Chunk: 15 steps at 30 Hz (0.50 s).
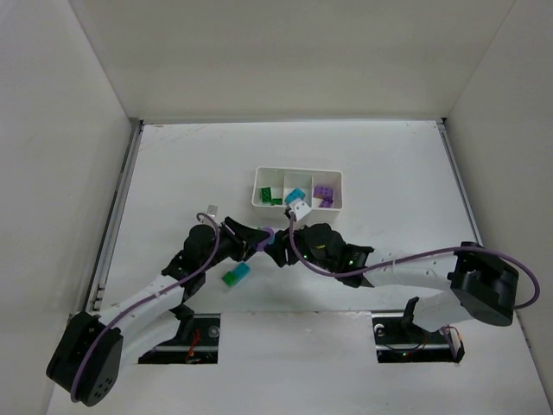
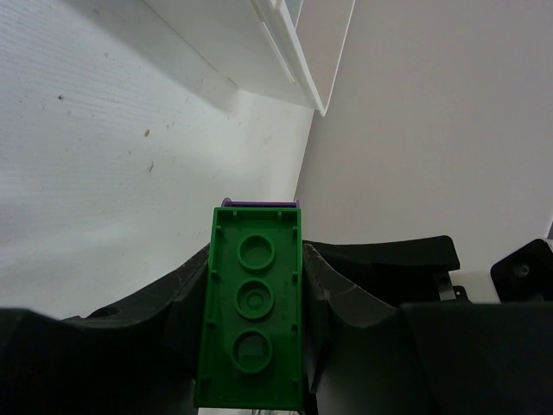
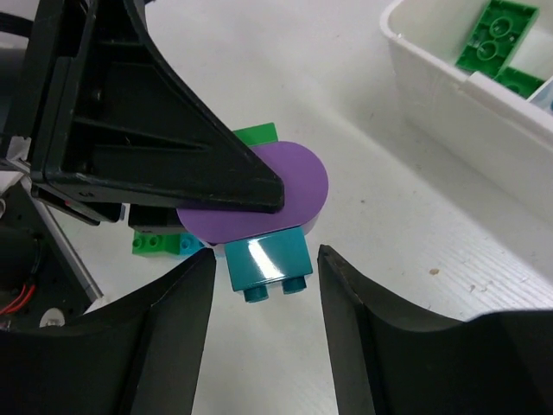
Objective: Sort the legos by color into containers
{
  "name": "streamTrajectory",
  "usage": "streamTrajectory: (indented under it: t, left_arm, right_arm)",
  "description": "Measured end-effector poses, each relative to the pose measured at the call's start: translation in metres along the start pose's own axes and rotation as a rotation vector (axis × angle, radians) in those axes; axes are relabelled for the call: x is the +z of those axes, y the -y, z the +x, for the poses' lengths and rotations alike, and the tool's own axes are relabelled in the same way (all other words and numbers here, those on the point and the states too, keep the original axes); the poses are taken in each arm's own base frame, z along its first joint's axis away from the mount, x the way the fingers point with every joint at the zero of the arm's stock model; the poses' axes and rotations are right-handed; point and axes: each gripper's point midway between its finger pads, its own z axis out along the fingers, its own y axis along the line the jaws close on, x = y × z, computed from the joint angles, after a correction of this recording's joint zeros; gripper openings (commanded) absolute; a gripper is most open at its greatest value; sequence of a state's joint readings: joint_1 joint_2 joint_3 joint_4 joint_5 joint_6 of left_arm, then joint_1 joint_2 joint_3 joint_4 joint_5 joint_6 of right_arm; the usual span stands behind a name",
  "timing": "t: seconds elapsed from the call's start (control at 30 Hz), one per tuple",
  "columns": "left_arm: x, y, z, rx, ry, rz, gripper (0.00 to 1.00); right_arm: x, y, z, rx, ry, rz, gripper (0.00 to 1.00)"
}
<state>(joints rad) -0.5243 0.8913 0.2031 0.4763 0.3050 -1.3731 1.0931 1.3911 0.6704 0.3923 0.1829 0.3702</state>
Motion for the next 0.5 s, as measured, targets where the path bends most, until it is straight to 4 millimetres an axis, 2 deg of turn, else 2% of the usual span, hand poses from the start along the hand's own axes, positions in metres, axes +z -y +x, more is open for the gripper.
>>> streamTrajectory:
  t: [0.17, 0.3, 0.43, 0.5]
  left_arm:
    - [-0.002, 0.001, 0.000, 0.013, 0.001, 0.006, 0.15]
    - [-0.004, 0.003, -0.003, 0.026, 0.009, 0.013, 0.15]
    - [-0.012, 0.015, -0.008, 0.069, 0.008, 0.053, 0.15]
    - [-0.015, 0.016, -0.029, 0.101, 0.088, 0.047, 0.15]
  right_arm:
    - [0.002, -0.002, 0.009, 0.009, -0.034, -0.024, 0.34]
    - [0.001, -0.003, 0.006, 0.018, -0.030, -0.033, 0.33]
    - [-0.004, -0.009, -0.004, 0.021, -0.007, -0.057, 0.33]
    - [-0.011, -0.004, -0.009, 0.028, 0.000, -0.046, 0.33]
